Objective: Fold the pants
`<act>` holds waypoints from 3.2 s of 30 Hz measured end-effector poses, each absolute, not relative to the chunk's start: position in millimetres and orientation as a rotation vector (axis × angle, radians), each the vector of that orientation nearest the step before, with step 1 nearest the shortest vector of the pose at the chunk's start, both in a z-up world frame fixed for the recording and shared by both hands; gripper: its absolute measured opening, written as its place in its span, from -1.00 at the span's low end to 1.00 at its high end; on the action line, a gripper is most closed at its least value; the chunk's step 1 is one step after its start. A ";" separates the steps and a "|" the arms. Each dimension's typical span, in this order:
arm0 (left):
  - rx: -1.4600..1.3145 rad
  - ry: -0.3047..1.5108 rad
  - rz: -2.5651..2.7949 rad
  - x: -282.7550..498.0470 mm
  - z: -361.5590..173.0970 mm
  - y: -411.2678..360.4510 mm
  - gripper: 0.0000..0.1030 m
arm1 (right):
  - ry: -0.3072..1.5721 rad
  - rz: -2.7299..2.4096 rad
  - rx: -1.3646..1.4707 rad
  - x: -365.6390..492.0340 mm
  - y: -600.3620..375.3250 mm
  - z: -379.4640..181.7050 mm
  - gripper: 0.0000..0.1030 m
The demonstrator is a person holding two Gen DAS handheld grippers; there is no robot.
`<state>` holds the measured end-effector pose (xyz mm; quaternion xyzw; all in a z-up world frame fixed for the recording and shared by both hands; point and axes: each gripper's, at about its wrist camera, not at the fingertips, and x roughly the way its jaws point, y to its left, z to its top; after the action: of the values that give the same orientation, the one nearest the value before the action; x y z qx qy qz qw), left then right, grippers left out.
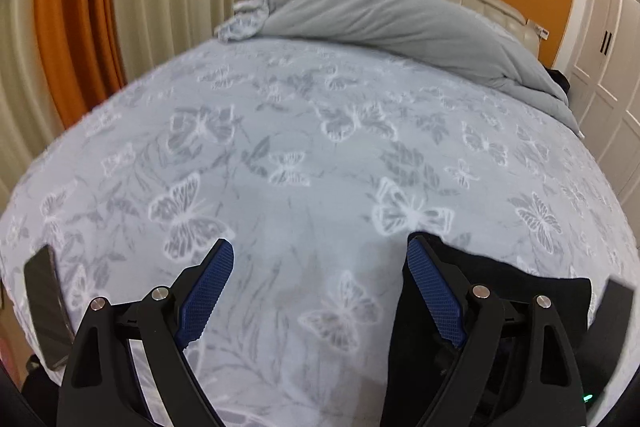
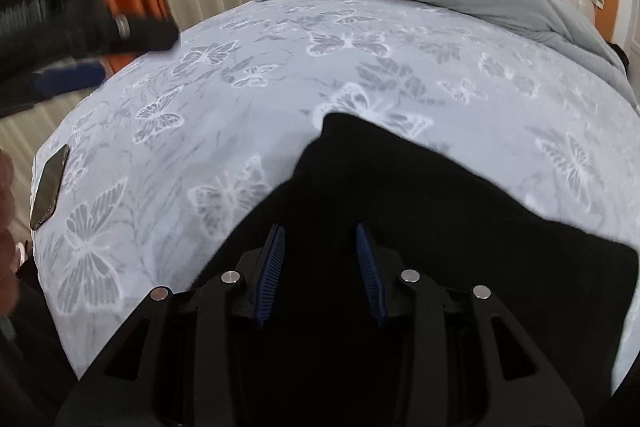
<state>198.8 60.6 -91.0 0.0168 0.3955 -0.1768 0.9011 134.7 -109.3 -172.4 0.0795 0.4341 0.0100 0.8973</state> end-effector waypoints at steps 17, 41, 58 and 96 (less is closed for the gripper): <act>0.123 0.844 -0.380 192.7 -108.3 65.7 0.68 | 0.890 0.021 0.357 115.4 -142.7 -154.3 -0.04; 0.203 1.065 -0.657 155.9 -157.7 -25.8 0.68 | 1.052 -0.276 0.562 19.5 -280.3 -172.1 0.56; 0.210 1.035 -0.718 98.3 -151.8 -4.3 0.69 | 1.013 -0.289 0.511 -40.8 -249.8 -179.7 -0.37; -0.048 1.254 -0.766 112.8 -196.2 13.1 0.79 | 0.954 -0.233 0.898 -61.7 -280.4 -211.4 0.86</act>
<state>112.8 13.1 -196.2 -0.0219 0.5721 -0.3493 0.7418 -61.7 -280.4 -211.4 0.4164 0.4428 -0.1083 0.7867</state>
